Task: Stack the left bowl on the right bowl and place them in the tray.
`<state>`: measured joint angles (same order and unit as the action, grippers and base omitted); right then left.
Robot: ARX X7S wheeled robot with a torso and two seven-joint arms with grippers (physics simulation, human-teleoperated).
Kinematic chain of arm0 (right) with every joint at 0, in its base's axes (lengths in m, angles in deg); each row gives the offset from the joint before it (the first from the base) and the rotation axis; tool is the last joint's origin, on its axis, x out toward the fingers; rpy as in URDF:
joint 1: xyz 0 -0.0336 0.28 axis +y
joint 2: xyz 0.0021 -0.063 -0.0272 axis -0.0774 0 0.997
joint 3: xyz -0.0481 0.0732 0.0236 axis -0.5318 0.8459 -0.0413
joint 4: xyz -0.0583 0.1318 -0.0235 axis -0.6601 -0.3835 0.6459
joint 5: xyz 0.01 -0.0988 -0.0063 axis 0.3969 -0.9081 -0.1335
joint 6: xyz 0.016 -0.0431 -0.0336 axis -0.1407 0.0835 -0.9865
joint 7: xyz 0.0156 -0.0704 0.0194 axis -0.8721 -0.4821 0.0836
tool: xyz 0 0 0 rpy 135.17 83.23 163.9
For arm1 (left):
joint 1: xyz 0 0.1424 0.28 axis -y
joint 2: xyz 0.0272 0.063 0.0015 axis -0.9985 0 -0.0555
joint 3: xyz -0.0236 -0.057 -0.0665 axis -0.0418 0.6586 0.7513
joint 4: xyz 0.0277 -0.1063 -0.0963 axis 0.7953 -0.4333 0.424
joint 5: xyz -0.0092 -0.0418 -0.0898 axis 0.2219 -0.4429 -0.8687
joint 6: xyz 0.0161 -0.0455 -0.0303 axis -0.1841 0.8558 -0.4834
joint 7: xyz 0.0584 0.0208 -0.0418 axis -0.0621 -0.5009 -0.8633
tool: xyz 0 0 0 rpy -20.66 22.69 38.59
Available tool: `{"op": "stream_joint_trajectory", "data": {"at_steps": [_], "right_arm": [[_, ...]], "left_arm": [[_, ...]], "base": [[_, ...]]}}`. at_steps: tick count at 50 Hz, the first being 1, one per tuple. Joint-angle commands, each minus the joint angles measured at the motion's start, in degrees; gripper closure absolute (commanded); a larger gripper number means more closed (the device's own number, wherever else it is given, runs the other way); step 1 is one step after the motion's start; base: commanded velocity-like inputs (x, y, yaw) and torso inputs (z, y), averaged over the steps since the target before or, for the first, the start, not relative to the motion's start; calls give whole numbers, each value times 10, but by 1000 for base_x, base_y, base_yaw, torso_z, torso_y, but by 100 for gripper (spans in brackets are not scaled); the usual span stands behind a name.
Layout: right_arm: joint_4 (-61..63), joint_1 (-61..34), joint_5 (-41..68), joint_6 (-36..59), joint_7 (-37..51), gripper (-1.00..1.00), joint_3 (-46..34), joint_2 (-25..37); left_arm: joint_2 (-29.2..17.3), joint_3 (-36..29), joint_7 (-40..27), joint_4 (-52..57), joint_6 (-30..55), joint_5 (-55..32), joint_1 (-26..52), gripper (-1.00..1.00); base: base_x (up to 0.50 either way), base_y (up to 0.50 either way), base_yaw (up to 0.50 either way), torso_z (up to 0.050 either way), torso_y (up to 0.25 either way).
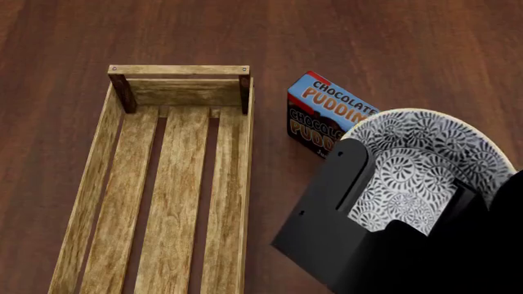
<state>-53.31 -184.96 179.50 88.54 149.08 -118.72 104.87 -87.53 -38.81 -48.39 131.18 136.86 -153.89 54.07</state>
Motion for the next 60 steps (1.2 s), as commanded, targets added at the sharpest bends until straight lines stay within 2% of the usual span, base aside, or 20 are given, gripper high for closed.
{"op": "stream_joint_trajectory", "data": {"at_steps": [1,25,33,47,60], "right_arm": [[-10,-61,19,15,18,100,-15,23],[-41,-138,25,43,38,100,-83,131],[-49,-136,8,27,38,100,-92,140],[-68,-48,-133,10,-68,100,-78,135],[-88,14,-237,-28,-141,100,-87,126]], "left_arm": [[4,3,-2,1,4,-1,-2,-100],[17,40,-3,6,24,-13,-24,-100],[30,46,1,4,39,-6,-28,-100],[53,60,9,4,61,0,-42,-100],[39,49,-22,2,52,-32,-27,-100]], "base": [[0,0,0,0,0],[0,0,0,0,0],[0,0,0,0,0],[0,0,0,0,0],[0,0,0,0,0]]}}
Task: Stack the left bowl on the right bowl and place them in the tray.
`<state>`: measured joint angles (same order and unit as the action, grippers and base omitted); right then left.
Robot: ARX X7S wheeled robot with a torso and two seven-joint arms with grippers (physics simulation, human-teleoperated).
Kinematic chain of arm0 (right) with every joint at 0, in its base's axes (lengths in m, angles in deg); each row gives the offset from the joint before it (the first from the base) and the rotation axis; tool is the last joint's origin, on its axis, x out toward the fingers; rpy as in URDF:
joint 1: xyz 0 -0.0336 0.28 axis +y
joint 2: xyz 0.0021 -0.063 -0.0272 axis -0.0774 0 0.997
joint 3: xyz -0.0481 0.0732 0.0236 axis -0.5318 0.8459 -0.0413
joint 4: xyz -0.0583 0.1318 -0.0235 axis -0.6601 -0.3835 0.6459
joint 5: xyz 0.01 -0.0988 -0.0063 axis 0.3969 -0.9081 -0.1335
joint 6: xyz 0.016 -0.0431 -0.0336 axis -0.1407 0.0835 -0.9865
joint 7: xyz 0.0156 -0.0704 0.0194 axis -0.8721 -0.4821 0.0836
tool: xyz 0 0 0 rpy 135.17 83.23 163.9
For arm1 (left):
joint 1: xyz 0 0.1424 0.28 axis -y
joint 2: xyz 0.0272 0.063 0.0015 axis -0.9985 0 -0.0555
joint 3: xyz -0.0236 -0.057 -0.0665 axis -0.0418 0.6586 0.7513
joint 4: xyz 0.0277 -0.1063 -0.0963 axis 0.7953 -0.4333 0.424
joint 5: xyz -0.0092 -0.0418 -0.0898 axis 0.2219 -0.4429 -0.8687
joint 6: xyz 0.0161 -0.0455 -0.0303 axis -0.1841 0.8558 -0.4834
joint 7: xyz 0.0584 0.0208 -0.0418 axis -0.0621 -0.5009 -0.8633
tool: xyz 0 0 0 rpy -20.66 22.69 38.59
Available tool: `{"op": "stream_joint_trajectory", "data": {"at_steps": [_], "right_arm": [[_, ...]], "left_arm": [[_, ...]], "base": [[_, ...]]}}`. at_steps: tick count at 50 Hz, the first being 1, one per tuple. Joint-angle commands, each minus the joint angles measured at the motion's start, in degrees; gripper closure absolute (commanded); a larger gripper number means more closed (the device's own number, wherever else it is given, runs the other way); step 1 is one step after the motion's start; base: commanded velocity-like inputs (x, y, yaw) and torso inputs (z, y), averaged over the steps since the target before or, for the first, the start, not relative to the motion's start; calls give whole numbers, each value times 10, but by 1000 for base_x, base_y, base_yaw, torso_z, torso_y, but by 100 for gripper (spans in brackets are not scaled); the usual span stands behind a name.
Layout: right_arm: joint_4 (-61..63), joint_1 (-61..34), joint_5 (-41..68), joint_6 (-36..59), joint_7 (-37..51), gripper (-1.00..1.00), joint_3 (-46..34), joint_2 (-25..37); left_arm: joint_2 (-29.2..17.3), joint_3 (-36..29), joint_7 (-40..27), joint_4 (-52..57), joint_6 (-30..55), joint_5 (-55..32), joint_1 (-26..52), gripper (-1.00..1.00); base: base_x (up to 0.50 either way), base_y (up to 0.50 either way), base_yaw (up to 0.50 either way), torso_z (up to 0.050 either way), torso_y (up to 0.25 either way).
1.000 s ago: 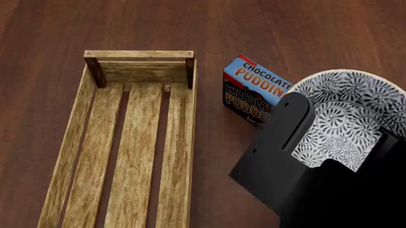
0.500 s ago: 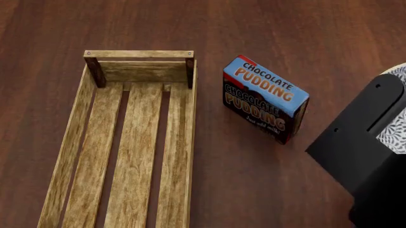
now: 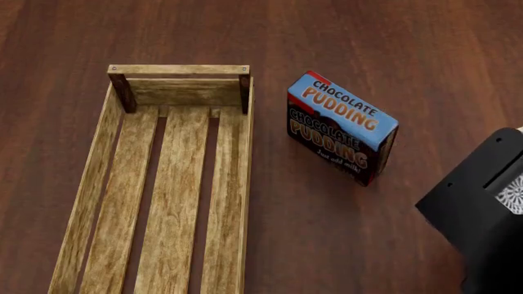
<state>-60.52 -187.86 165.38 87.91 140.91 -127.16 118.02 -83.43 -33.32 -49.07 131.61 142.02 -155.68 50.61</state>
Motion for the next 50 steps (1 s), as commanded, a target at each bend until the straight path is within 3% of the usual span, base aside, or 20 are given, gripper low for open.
{"op": "stream_joint_trajectory", "data": {"at_steps": [1,24,50], "right_arm": [[-18,46,-107,-24,-68,100,-3,-7],[-63,76,-268,-54,-192,100,-45,-28],[-66,108,-303,-93,-225,100,-66,-32]], "left_arm": [[-2,-8,-17,-2,0,-15,9,-100],[7,-8,-23,-3,9,-16,6,-100],[13,-16,-27,-5,13,-11,11,-100]], "base": [[0,0,0,0,0],[0,0,0,0,0],[0,0,0,0,0]]}}
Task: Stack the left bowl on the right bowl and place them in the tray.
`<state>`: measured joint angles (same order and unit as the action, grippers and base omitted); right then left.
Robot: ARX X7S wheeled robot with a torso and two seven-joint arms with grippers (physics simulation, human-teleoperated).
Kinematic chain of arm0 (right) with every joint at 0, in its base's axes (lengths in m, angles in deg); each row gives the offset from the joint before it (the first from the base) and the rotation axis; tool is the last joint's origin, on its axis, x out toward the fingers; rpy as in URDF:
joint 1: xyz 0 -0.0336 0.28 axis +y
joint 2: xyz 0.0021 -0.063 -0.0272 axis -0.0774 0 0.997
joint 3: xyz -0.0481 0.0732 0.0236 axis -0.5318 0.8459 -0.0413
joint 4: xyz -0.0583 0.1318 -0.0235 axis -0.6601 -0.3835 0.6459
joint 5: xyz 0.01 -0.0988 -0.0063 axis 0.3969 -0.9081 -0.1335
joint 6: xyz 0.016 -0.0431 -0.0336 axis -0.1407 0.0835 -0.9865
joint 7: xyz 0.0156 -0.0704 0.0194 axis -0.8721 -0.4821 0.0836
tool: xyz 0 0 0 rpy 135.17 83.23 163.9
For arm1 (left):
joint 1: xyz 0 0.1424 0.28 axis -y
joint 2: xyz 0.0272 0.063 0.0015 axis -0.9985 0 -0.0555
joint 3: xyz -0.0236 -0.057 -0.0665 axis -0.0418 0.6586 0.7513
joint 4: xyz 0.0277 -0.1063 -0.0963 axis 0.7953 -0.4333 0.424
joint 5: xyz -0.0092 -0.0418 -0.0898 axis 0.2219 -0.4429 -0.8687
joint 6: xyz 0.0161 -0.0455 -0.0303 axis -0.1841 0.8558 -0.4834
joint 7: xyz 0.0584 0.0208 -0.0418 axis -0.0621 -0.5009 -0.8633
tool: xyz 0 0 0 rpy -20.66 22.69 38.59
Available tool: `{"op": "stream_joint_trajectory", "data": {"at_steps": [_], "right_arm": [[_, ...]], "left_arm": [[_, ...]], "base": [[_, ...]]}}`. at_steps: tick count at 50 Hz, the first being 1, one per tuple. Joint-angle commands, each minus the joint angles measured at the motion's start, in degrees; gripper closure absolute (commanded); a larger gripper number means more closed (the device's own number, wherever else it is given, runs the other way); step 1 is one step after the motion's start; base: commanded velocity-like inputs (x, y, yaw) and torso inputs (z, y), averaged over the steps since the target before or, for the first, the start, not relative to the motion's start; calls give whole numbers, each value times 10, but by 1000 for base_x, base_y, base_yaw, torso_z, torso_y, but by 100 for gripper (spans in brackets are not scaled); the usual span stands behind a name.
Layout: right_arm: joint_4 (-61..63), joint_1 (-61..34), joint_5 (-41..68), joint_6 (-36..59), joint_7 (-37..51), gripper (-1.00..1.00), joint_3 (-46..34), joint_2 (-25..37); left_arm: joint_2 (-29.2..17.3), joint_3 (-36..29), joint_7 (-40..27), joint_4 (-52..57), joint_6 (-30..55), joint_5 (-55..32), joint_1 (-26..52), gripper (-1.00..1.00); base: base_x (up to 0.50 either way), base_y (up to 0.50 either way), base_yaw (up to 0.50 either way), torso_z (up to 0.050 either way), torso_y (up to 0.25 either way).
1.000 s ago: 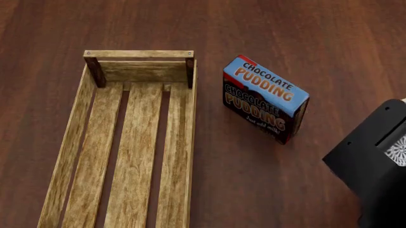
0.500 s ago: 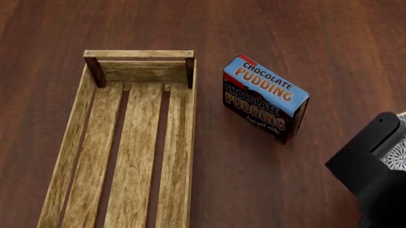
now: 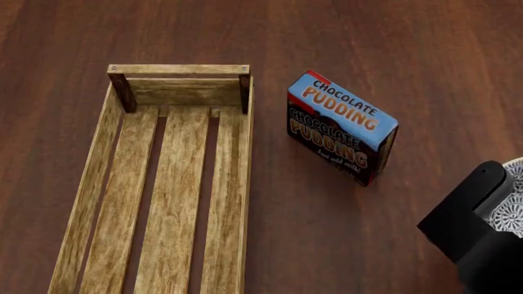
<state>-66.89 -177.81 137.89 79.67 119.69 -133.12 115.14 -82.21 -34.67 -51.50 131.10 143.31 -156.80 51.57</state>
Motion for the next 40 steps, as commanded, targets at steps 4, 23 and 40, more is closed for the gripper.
{"op": "stream_joint_trajectory", "data": {"at_steps": [4,23,40], "right_arm": [[-5,8,-30,-13,-15,100,-7,-5],[7,-2,-32,-7,-13,-100,-9,8],[-21,18,-63,-31,-37,-100,-24,-8]], "left_arm": [[1,-1,-3,0,0,-1,1,-100],[6,7,0,1,5,-1,-3,-100],[5,20,-6,5,8,-12,-13,-100]], "base": [[0,0,0,0,0],[0,0,0,0,0],[0,0,0,0,0]]}}
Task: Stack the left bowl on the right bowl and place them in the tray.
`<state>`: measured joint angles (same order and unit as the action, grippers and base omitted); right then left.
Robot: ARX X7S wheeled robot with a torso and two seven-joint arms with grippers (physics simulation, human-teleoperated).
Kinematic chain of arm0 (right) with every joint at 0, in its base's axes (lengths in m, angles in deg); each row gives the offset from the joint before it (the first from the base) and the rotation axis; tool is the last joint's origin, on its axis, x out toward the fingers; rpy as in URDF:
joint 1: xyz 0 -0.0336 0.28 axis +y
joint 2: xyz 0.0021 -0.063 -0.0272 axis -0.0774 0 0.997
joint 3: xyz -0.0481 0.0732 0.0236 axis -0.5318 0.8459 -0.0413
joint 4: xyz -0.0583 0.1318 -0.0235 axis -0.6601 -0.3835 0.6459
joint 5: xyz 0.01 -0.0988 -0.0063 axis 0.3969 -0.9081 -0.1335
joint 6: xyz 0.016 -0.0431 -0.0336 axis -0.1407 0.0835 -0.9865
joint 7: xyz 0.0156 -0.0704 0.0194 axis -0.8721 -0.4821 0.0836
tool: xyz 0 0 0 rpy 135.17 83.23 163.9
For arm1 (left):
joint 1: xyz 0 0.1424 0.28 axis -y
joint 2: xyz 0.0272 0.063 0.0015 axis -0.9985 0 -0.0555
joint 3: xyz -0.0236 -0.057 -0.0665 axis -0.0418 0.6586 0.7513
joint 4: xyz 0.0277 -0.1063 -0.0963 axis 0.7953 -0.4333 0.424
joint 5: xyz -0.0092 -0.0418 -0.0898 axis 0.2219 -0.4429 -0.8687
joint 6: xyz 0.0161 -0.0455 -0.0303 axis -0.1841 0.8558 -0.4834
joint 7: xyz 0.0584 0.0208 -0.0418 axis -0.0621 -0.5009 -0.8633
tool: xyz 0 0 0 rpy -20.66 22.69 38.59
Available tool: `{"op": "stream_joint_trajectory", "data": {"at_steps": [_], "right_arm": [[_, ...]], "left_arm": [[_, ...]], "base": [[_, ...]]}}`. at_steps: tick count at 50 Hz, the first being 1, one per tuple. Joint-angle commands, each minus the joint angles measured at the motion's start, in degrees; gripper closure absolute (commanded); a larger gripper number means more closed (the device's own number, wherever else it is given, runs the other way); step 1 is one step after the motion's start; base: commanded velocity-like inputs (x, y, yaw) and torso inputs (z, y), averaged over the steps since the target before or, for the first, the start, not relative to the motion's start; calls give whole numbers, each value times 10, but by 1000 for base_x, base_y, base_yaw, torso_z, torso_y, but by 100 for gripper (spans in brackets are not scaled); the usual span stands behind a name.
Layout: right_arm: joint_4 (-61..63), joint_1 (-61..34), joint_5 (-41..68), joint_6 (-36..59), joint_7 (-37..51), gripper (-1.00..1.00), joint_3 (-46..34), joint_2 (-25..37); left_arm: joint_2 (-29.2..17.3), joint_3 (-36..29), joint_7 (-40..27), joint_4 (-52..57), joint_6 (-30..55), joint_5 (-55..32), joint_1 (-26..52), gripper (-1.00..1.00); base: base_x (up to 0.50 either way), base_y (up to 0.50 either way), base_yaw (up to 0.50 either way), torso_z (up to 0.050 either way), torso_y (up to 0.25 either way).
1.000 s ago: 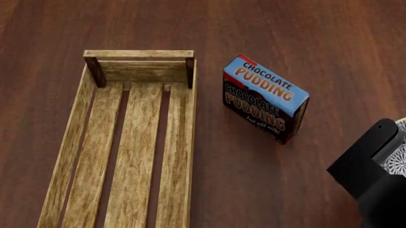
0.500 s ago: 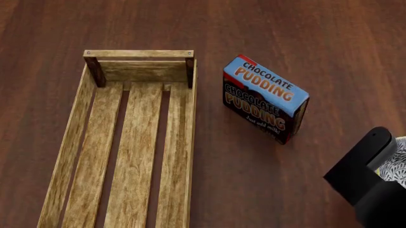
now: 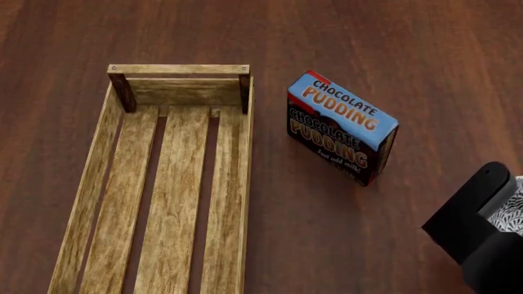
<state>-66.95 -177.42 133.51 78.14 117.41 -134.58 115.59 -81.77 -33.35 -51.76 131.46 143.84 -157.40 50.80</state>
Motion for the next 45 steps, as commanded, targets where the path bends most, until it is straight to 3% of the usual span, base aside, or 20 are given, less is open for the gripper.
{"op": "stream_joint_trajectory", "data": {"at_steps": [1,45], "right_arm": [[-23,16,-19,-16,-14,-100,-10,-14],[-132,120,-65,-106,-26,-100,-37,-55]], "left_arm": [[1,8,-4,2,3,-7,-5,-100],[33,13,14,-6,39,24,-21,-100]], "base": [[0,0,0,0,0],[0,0,0,0,0]]}}
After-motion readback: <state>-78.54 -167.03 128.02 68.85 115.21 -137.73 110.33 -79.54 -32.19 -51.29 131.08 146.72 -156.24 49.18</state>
